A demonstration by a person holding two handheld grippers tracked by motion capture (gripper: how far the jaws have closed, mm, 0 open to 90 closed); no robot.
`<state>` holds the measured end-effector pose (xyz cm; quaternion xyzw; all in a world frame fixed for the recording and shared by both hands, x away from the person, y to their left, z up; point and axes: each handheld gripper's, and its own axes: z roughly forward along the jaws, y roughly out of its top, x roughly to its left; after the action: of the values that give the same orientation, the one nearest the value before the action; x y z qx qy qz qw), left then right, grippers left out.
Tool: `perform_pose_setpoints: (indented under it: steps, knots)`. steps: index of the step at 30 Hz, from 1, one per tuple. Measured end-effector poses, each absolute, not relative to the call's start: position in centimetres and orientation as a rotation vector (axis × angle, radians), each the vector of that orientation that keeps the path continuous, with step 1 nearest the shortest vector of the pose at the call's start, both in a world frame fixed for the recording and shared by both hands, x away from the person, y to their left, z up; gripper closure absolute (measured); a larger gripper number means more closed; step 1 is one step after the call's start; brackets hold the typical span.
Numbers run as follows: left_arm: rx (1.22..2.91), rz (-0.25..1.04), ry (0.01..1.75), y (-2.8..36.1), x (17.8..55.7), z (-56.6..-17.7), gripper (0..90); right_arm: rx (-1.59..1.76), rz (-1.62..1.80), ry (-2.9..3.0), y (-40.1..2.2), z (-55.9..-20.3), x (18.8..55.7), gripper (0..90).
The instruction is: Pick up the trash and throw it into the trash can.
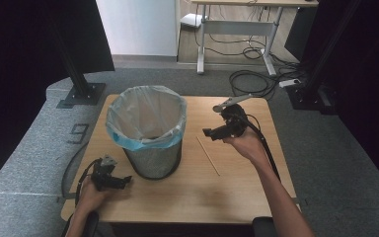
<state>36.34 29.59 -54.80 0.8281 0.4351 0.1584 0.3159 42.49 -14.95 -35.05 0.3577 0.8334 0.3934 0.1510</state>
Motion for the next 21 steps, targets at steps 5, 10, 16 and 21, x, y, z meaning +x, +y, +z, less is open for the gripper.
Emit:
perform_pose_setpoints:
  steps: [5,10,16,21]
  knots:
    - [2.187,0.417,1.143,29.6,36.3,-54.8,0.0,1.043,1.116,2.398,-15.5,-37.5,42.2,0.9]
    - [2.184,0.42,1.144,29.6,36.3,-54.8,0.0,1.085,1.082,2.409,-16.4,-41.2,41.6,1.8]
    - [2.184,0.42,1.144,29.6,36.3,-54.8,0.0,1.106,1.082,2.418,-16.9,-43.9,41.1,1.8]
    - [2.184,0.42,1.143,29.6,36.3,-54.8,0.0,1.166,1.038,2.406,-17.3,-47.5,40.7,10.7]
